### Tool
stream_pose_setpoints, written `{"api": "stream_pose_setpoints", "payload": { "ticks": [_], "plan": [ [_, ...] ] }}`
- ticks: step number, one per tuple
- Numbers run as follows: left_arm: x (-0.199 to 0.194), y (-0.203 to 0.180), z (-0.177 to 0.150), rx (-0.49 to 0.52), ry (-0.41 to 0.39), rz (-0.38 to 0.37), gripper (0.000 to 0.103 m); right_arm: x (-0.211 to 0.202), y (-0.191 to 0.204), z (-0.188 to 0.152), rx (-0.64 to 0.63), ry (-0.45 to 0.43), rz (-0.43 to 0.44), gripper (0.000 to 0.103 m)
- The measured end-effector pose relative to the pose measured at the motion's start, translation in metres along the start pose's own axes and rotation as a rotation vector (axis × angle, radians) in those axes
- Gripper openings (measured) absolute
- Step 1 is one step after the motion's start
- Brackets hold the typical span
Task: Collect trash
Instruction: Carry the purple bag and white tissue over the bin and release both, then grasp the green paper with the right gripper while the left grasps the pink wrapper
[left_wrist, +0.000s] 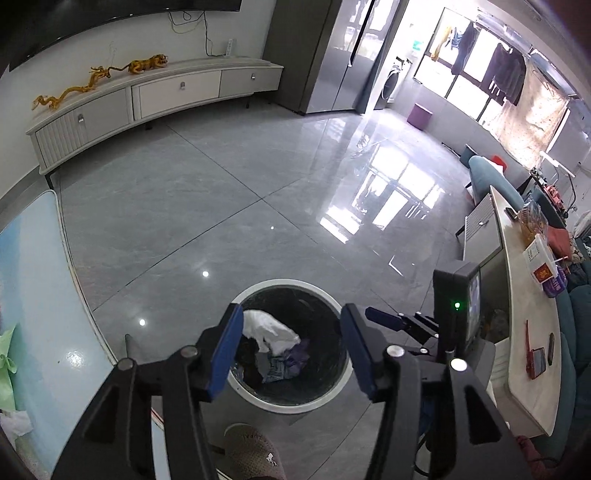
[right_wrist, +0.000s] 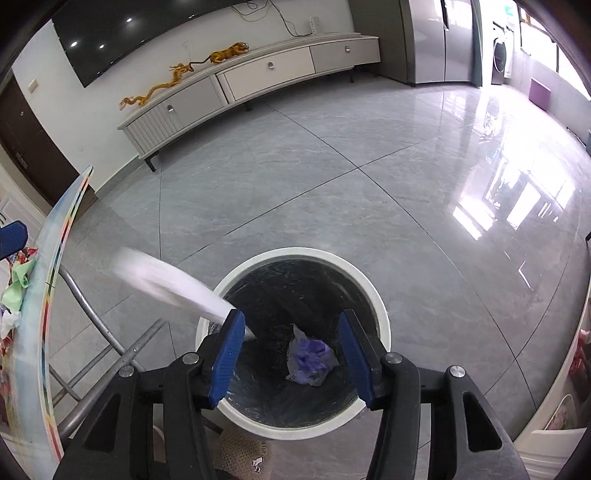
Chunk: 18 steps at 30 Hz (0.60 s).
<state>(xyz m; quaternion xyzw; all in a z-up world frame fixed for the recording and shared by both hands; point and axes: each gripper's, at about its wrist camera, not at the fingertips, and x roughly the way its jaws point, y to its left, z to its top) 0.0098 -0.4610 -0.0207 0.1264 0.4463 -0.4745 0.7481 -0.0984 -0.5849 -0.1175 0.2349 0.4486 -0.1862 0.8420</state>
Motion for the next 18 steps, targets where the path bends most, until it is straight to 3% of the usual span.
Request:
{"api": "stream_pose_setpoints", "payload": {
  "ticks": [3, 10, 18],
  "plan": [
    [-0.011, 0.003, -0.001, 0.008, -0.027, 0.018, 0.053, -0.005, -0.006, 0.000, 0.006, -0.011, -0.006, 0.051],
    [-0.061, 0.014, -0.017, 0.037, -0.137, 0.151, 0.053, -0.034, -0.005, 0.004, 0.003, -0.082, -0.003, 0.051],
    [-0.124, 0.045, -0.054, 0.004, -0.225, 0.264, 0.053, -0.080, 0.041, 0.004, -0.074, -0.168, 0.059, 0.051]
  ]
}}
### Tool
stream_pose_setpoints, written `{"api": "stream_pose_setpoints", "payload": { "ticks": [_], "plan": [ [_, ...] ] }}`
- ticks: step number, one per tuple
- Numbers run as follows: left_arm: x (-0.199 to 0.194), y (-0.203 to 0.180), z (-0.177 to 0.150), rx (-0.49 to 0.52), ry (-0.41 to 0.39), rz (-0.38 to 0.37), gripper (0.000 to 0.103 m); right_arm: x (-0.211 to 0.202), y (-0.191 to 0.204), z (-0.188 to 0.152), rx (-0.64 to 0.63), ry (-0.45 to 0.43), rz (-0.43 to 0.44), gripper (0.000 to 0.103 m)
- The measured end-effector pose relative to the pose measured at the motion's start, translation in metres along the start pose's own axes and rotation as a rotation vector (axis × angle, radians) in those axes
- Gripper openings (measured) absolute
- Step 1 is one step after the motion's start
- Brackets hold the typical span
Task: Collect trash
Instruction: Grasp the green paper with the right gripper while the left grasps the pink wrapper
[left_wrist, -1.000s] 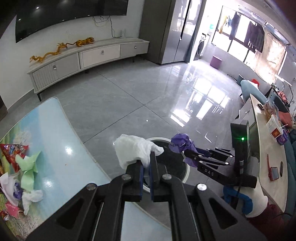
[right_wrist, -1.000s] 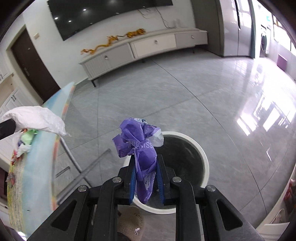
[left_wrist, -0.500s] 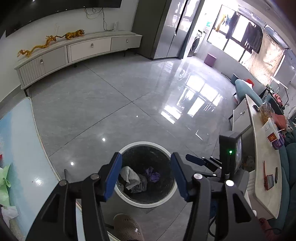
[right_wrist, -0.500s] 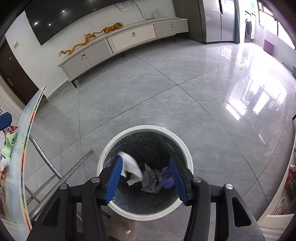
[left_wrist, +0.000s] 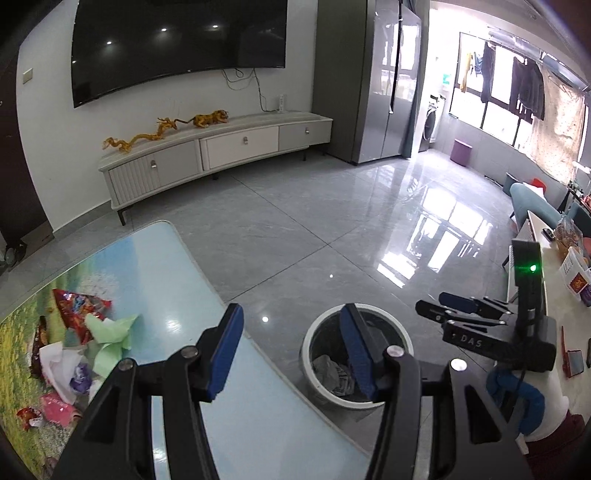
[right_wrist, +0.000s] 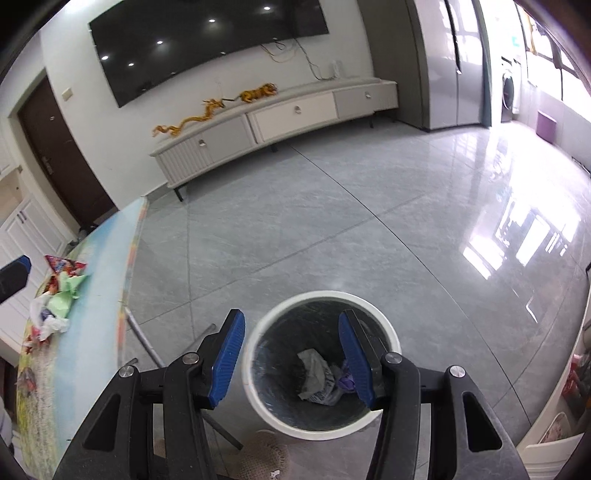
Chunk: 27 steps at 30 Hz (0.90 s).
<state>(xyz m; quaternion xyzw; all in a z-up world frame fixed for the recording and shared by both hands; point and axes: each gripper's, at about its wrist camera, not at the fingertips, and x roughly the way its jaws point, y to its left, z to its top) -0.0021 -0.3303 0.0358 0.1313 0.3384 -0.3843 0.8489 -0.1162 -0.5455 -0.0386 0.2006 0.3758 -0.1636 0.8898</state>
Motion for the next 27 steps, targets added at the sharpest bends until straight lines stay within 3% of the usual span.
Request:
{"api": "stream_pose_setpoints", "payload": {
  "ticks": [15, 27],
  "plan": [
    [-0.116, 0.129, -0.078, -0.179, -0.095, 0.156, 0.053, -0.070, 0.134, 0.009, -0.194, -0.108, 0.111, 0.051],
    [-0.177, 0.237, -0.155, -0.370, -0.100, 0.314, 0.053, -0.076, 0.213, 0.003, -0.305, -0.107, 0.174, 0.051]
  ]
}}
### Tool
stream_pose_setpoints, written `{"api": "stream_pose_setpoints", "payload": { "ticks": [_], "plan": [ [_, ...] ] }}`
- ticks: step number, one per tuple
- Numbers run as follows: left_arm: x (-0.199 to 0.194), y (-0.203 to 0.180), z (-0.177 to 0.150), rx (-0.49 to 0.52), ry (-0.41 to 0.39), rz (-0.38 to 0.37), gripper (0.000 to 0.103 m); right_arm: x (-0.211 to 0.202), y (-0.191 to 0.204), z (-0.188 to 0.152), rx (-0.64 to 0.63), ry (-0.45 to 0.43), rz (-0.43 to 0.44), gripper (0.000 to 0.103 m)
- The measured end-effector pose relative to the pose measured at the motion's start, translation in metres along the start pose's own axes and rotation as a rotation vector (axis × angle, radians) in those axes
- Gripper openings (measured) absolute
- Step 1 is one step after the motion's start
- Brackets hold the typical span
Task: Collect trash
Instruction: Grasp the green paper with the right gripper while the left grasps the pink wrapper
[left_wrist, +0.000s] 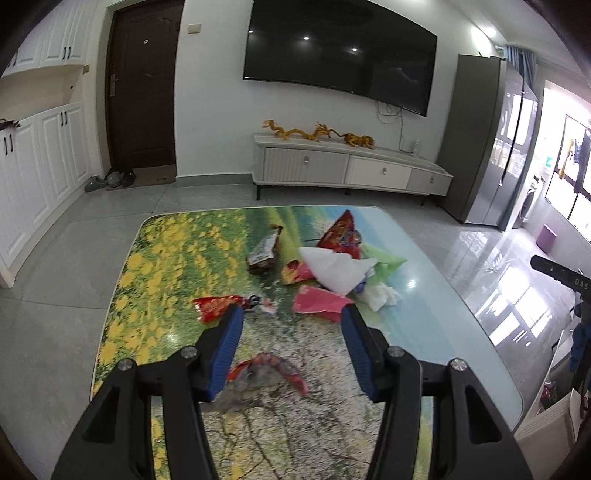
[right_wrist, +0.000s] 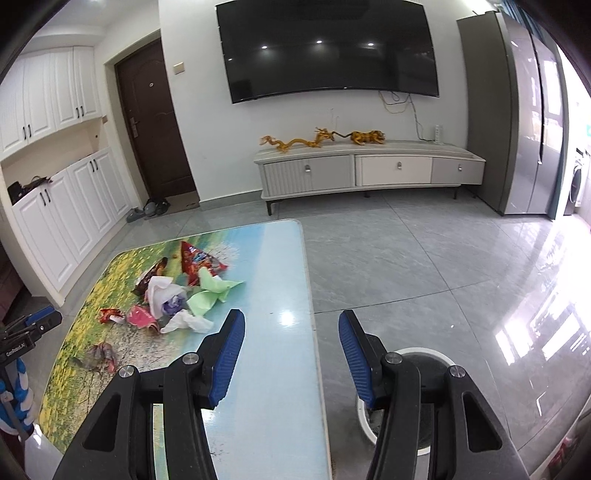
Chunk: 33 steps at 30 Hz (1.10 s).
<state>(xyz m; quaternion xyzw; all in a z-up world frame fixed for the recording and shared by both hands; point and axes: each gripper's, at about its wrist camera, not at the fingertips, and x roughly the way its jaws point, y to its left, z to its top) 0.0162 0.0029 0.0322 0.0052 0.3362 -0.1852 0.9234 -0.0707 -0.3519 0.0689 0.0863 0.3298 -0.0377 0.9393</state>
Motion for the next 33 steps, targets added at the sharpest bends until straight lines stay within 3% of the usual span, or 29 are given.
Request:
{"api": "stream_pose_setpoints", "payload": {
  "ticks": [6, 9, 13, 22, 28, 33],
  "plan": [
    [0.014, 0.014, -0.008, -0.038, 0.044, -0.024, 0.054, 0.029, 0.018, -0.004, -0.023, 0.052, 0.043, 0.051],
    [0.031, 0.006, -0.008, -0.052, 0.078, -0.072, 0.070, 0.047, 0.026, -0.003, -0.031, 0.076, 0.070, 0.051],
    [0.062, -0.011, 0.000, -0.111, 0.139, -0.140, 0.071, 0.069, 0.033, -0.001, -0.048, 0.100, 0.093, 0.051],
    [0.141, -0.022, 0.008, -0.267, 0.266, -0.065, 0.071, 0.124, 0.042, 0.011, -0.074, 0.148, 0.151, 0.051],
    [0.164, -0.025, 0.005, -0.255, 0.310, -0.012, 0.071, 0.160, 0.050, 0.021, -0.077, 0.180, 0.208, 0.053],
    [0.162, -0.016, 0.001, -0.258, 0.300, -0.011, 0.070, 0.195, 0.058, 0.023, -0.079, 0.231, 0.238, 0.054]
  ]
}}
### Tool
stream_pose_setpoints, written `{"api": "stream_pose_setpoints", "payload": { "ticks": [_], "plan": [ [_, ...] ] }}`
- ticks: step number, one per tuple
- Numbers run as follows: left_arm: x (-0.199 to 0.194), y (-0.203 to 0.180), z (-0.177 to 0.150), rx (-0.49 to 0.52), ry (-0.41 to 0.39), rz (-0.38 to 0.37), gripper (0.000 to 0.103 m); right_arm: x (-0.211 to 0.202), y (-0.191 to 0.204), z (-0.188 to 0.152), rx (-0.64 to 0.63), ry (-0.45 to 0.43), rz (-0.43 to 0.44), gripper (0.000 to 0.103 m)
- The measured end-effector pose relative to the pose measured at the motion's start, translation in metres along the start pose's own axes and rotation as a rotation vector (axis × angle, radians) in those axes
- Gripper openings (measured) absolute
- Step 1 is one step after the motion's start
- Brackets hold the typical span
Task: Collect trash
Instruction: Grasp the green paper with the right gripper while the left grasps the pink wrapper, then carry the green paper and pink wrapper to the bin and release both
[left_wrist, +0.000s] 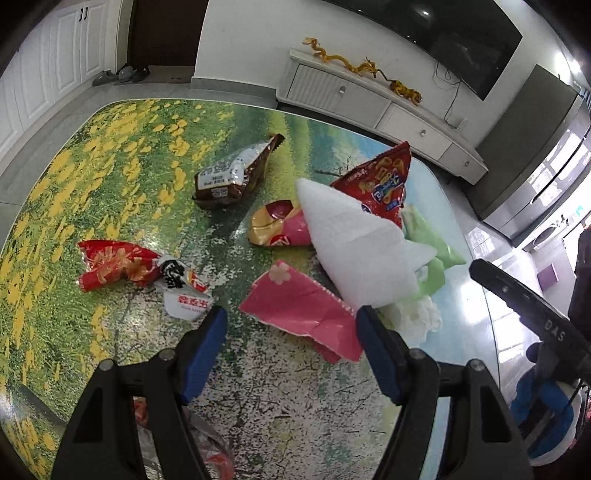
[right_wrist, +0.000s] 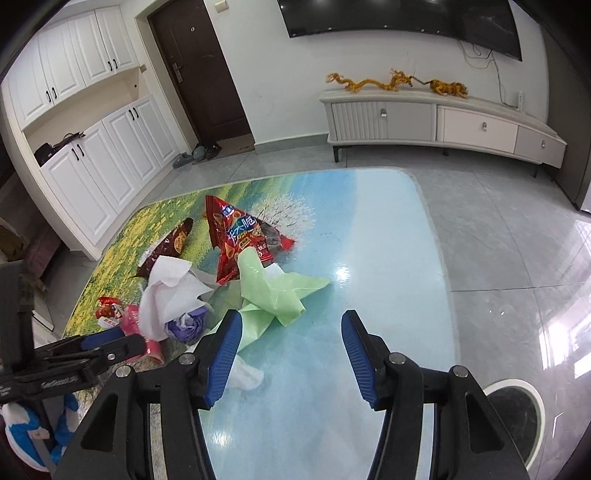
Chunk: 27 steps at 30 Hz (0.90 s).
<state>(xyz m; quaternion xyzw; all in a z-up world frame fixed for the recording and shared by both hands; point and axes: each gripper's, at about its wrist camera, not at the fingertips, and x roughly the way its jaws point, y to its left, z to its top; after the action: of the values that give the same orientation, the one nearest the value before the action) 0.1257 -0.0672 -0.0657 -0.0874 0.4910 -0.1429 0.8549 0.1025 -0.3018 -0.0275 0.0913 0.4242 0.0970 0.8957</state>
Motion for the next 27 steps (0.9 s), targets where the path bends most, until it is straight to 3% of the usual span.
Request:
{"api": "stream_pose_setpoints", "payload": {
  "ticks": [11, 15, 17, 18, 19, 22, 27],
  "plan": [
    [0.005, 0.015, 0.007, -0.049, 0.045, -0.059, 0.069, 0.052, 0.005, 0.017, 0.028, 0.040, 0.040, 0.056],
    [0.008, 0.008, 0.008, -0.026, 0.040, -0.051, 0.069, 0.054, 0.004, 0.017, 0.031, 0.042, 0.082, 0.039],
    [0.009, 0.004, 0.006, -0.014, 0.045, -0.067, 0.067, 0.053, 0.005, 0.015, 0.021, 0.046, 0.100, 0.035],
    [0.010, 0.004, 0.006, -0.017, 0.049, -0.087, 0.059, 0.052, 0.005, 0.014, 0.016, 0.045, 0.108, 0.034],
    [0.012, 0.003, 0.004, -0.025, 0.058, -0.109, 0.040, 0.050, 0.005, 0.013, 0.015, 0.042, 0.111, 0.032],
    [0.012, 0.000, 0.000, -0.027, 0.058, -0.140, 0.016, 0.040, 0.006, 0.006, 0.019, 0.022, 0.127, 0.029],
    [0.001, -0.007, -0.009, 0.004, 0.036, -0.142, 0.007, 0.019, 0.008, -0.003, 0.014, -0.012, 0.139, 0.027]
  ]
}}
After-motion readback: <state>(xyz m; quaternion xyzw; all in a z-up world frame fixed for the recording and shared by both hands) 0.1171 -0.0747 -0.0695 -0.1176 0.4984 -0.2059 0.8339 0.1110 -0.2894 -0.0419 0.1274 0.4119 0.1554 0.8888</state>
